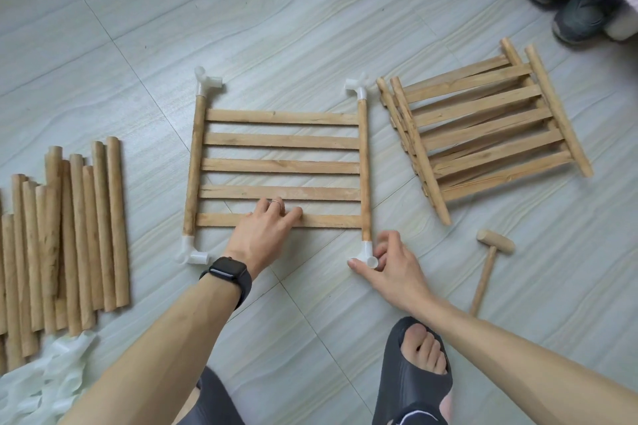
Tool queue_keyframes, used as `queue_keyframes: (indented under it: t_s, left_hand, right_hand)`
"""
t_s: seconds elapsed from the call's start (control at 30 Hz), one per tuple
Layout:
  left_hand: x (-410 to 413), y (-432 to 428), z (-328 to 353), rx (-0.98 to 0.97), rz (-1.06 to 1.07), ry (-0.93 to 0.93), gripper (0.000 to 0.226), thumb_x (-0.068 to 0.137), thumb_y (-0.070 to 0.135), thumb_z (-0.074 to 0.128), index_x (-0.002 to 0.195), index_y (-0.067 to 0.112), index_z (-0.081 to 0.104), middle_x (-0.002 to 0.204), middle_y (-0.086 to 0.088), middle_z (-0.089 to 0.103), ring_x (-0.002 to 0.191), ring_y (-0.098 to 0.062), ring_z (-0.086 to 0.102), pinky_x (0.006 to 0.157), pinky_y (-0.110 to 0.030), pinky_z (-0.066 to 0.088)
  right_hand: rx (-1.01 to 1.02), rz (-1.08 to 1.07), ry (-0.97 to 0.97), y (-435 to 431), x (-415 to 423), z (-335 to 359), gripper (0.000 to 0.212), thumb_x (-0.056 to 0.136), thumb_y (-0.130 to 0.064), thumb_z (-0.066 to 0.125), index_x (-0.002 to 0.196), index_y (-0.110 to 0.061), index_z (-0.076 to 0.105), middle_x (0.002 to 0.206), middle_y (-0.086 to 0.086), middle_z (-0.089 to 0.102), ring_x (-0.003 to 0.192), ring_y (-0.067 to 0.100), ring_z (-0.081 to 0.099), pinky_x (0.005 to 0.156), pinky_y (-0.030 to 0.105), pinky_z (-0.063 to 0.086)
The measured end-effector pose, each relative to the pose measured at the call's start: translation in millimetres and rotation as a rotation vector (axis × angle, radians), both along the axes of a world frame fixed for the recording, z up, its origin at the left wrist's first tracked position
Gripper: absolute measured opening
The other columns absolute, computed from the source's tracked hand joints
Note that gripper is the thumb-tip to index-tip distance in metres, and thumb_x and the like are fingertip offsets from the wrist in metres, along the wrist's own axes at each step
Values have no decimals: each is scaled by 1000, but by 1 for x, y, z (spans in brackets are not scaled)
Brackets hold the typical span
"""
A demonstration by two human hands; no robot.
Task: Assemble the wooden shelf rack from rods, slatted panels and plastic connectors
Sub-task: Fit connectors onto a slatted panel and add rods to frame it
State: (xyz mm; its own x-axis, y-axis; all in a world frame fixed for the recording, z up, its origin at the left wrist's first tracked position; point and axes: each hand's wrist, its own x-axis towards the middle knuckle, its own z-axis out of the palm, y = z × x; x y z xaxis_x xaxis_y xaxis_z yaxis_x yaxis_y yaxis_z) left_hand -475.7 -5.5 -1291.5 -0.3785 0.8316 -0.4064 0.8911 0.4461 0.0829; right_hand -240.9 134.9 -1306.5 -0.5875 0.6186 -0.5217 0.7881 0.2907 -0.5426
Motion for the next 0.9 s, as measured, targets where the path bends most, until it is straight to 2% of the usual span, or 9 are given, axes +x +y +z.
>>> queue_keyframes:
  t_s: [0.07,0.13,0.2,0.23,0.33,0.5,0.67,0.77,0.9]
  left_hand:
    - [6,7,-1,9,-31,-16,34,102,29,47,135,21,44,128,-7,51,111,-29,49,65,-37,43]
    - [14,12,-6,23,-66,-34,34,103,33,46,135,20,44,127,-9,53,110,-30,50,81,-39,45]
    - [22,13,-8,63,-30,-62,32,104,30,44,134,21,46,125,-9,52,109,-30,49,85,-40,44]
    - [25,14,-8,80,-4,-81,31,104,29,44,134,20,47,124,-9,52,109,-30,48,85,-40,44]
    - [25,15,-10,94,33,-129,31,105,31,44,135,22,46,123,-6,49,110,-28,45,79,-37,42]
    - [20,14,-6,83,38,-149,30,104,31,49,133,22,47,121,-5,48,109,-27,44,64,-34,38]
    - [18,16,-4,57,41,-130,28,105,32,46,132,26,46,122,-3,47,110,-25,43,63,-33,36]
    - [18,17,-5,62,39,-136,26,104,31,47,130,25,48,120,-3,47,109,-26,44,65,-32,34]
    - [15,17,-7,68,49,-161,27,104,31,48,131,24,48,121,-3,47,109,-25,43,62,-33,40]
  right_hand:
    - [-12,-170,-2,-16,4,-4,33,87,-62,65,94,-32,52,92,-15,60,85,-1,57,69,12,39]
    - [-57,-298,19,-19,1,-5,22,96,-52,59,92,-31,56,89,-10,66,88,9,63,72,18,45]
    - [-105,-391,25,-12,-6,-2,24,100,-48,54,103,-25,62,93,-4,71,95,18,67,81,32,51]
    - [-107,-405,21,-7,-9,-1,30,102,-47,51,109,-21,63,98,-1,71,98,20,66,85,35,50]
    - [-94,-402,-4,1,-15,0,38,103,-44,49,119,-12,62,110,6,70,105,25,62,90,35,48]
    - [-3,-334,-42,0,-22,1,28,103,-40,50,111,-13,57,104,1,61,105,26,59,86,36,43]
    - [146,-210,-76,3,-23,4,32,102,-42,51,109,-12,56,105,6,62,100,28,58,77,37,41]
    - [141,-201,-88,1,-26,4,35,103,-41,51,111,-7,54,110,11,60,103,31,57,80,38,40]
    - [104,-226,-53,0,-27,7,35,103,-38,52,114,-5,53,111,11,57,104,30,55,79,36,38]
